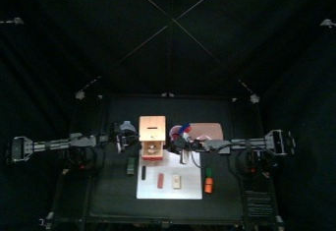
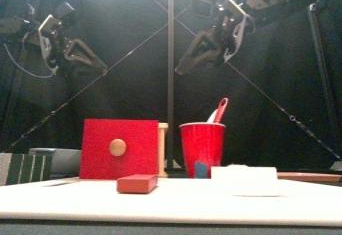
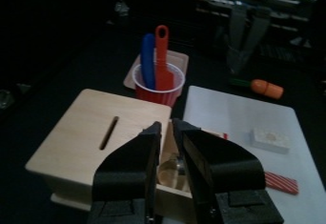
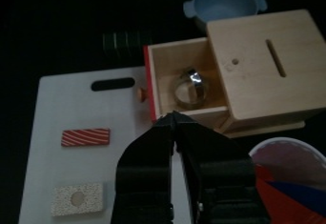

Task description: Close drawer

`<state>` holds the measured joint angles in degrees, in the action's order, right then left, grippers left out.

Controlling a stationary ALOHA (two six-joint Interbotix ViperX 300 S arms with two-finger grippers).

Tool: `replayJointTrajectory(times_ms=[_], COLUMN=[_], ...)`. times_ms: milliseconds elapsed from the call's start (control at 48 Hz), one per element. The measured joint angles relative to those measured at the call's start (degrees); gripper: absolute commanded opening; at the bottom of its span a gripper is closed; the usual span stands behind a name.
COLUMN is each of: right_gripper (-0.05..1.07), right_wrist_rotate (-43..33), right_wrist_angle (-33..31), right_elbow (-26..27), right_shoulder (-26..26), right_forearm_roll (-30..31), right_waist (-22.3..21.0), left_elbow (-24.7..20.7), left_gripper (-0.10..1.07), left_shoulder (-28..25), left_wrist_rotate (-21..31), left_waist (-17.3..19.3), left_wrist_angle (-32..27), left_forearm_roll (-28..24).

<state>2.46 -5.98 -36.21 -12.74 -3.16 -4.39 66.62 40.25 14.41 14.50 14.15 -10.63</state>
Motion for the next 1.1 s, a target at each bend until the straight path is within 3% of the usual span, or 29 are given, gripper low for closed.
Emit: replayJointTrajectory(times_ms=[188,458,604,1104], right_gripper=[0.38,0.38,0.38,0.38], right_wrist_rotate=[0.1,0.2,0.6,0.7], right_wrist_angle=[8.5,20.6,23.4,23.8], right_elbow=[-8.1,-18.5,-21.1,-21.5], right_shoulder=[-8.8,-18.7,-20.0,-20.0], right_forearm_roll=[0.0,0.6,1.4,2.5], right_waist=[0.7,1.1,1.1,1.1], left_elbow=[0.7,2.1,3.0,3.0], left_gripper=[0.62,0.62,0.62,0.62], left_shoulder=[0.1,0.6,0.7,0.8], left_wrist_rotate=[0.1,0.1,0.1,-0.2], left_waist=[-4.6,-7.9,-7.9,-7.7], left_wrist_angle=[0.2,4.3,5.7,5.8], left_forearm_roll=[0.3,0.5,0.9,1.2])
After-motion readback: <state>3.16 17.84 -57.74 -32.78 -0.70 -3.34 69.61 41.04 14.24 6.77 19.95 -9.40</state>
